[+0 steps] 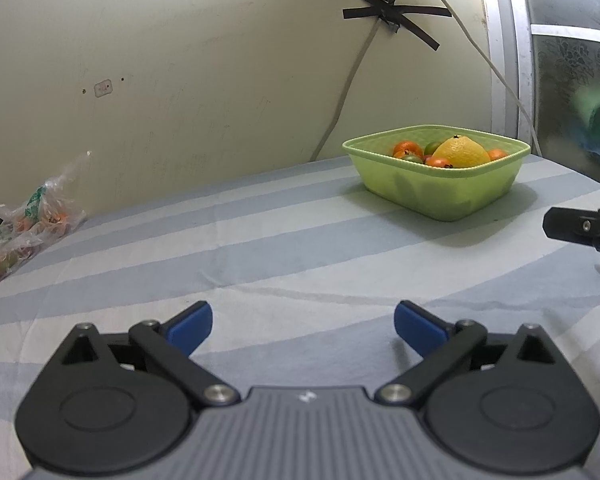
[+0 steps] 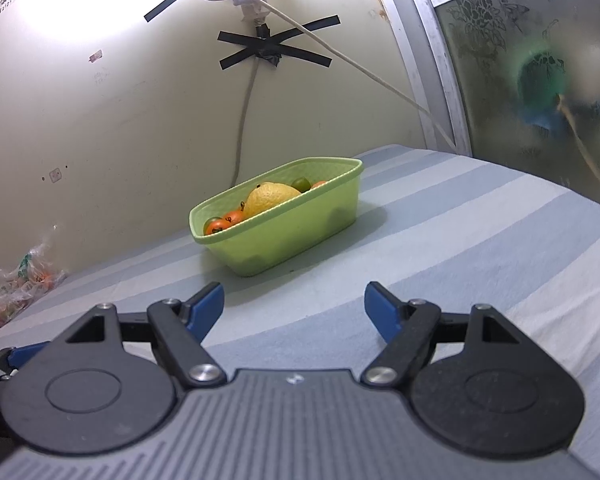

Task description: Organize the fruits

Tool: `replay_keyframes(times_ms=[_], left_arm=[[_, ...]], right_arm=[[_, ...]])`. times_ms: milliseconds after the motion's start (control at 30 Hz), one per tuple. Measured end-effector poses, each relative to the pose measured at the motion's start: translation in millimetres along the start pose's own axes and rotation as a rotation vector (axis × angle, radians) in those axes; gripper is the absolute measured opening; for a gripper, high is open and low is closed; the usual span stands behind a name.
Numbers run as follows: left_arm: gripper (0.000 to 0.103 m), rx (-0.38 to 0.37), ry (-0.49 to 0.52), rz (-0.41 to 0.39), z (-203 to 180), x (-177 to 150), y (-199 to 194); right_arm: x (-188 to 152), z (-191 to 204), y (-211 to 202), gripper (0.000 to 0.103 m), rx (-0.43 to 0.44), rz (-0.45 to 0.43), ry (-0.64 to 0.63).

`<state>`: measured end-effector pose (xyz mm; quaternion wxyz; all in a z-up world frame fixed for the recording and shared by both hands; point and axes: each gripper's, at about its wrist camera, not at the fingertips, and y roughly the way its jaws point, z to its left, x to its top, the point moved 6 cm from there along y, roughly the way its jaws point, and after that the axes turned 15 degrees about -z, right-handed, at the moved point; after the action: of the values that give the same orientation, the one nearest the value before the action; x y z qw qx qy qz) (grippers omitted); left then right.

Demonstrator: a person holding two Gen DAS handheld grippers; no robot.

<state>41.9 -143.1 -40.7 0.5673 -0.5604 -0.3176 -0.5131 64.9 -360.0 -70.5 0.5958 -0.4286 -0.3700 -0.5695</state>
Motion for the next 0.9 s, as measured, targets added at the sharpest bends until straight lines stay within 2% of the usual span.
replay_keyframes(times_ms=[900], left_arm=[[0.103, 0.051, -0.036, -0.018, 14, 1, -2]], right_arm=[[0, 0, -3, 0.079, 0.013, -0.011, 0.007]])
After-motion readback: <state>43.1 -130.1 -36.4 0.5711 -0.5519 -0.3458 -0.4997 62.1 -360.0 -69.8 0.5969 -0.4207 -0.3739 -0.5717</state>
